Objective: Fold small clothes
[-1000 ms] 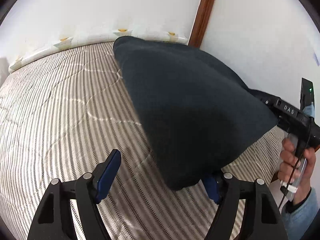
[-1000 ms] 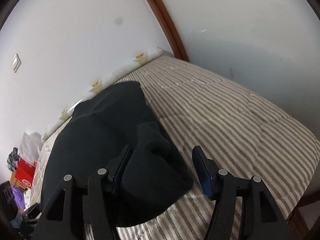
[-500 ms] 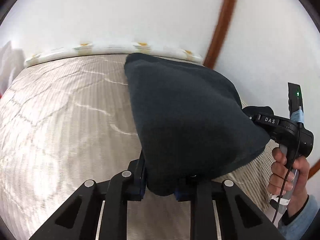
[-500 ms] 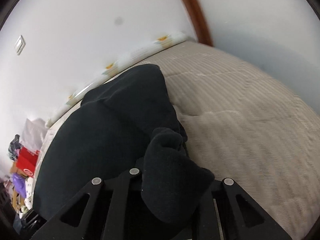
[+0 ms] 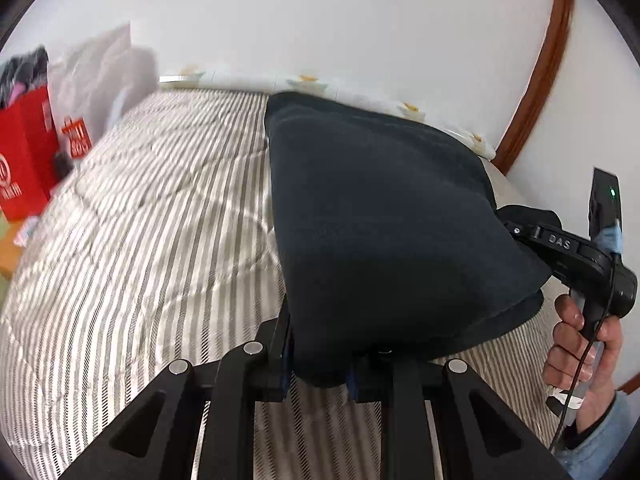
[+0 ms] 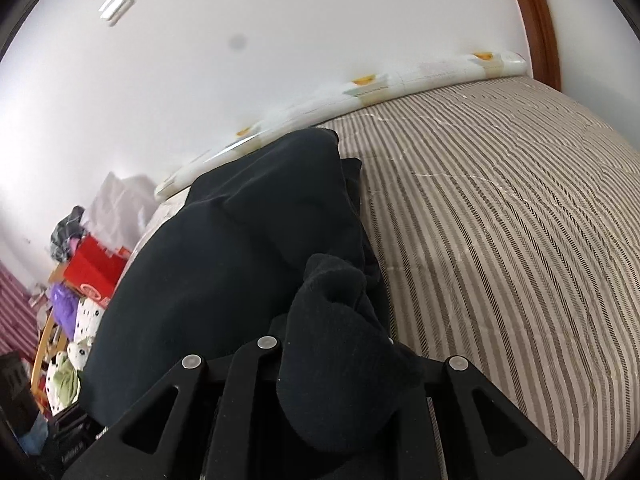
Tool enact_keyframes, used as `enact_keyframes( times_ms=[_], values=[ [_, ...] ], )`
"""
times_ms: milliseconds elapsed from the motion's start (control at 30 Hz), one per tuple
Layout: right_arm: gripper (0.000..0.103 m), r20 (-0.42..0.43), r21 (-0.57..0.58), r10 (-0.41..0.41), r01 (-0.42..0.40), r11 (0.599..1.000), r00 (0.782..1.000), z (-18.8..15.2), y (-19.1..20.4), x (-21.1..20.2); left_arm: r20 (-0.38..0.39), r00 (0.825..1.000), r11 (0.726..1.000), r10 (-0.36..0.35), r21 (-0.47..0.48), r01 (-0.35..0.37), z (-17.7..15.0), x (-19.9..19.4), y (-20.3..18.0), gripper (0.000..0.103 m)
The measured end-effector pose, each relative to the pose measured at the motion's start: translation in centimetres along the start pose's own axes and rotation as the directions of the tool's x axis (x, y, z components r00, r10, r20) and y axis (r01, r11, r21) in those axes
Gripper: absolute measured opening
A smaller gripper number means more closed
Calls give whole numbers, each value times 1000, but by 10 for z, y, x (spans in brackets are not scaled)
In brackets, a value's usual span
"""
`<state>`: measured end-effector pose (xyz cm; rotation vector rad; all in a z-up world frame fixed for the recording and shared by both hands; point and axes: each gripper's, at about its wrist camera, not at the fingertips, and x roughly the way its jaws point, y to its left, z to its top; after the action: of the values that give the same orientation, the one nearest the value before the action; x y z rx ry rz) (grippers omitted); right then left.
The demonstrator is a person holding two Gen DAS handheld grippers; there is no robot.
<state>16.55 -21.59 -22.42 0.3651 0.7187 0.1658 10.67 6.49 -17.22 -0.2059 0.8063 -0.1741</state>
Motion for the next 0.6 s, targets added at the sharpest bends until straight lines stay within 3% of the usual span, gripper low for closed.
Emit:
enact_keyframes(
  times_ms=[200, 300, 400, 533, 600],
  values=[
    [34, 9, -101, -47, 48, 994, 999, -22, -13, -31, -18, 1000, 1000, -7, 20, 8, -1, 14, 1, 22],
    [34, 44, -159, -89, 95, 983, 995, -23, -11, -61, -37, 999, 1000, -27, 4, 27, -8, 5, 8, 23],
    [35, 136, -193, -100, 126, 973, 986, -19, 3, -87, -56, 997, 999, -44, -2, 44, -12, 1, 8, 25],
    [35, 162, -231, -65, 102, 968, 985, -17, 21, -83, -51, 993, 994, -104, 15, 105, -22, -13, 4, 48],
    [35, 151, -262, -70, 108, 959, 986, -22, 28, -71, -16, 994, 992, -112, 51, 112, -29, -30, -2, 49]
  ],
)
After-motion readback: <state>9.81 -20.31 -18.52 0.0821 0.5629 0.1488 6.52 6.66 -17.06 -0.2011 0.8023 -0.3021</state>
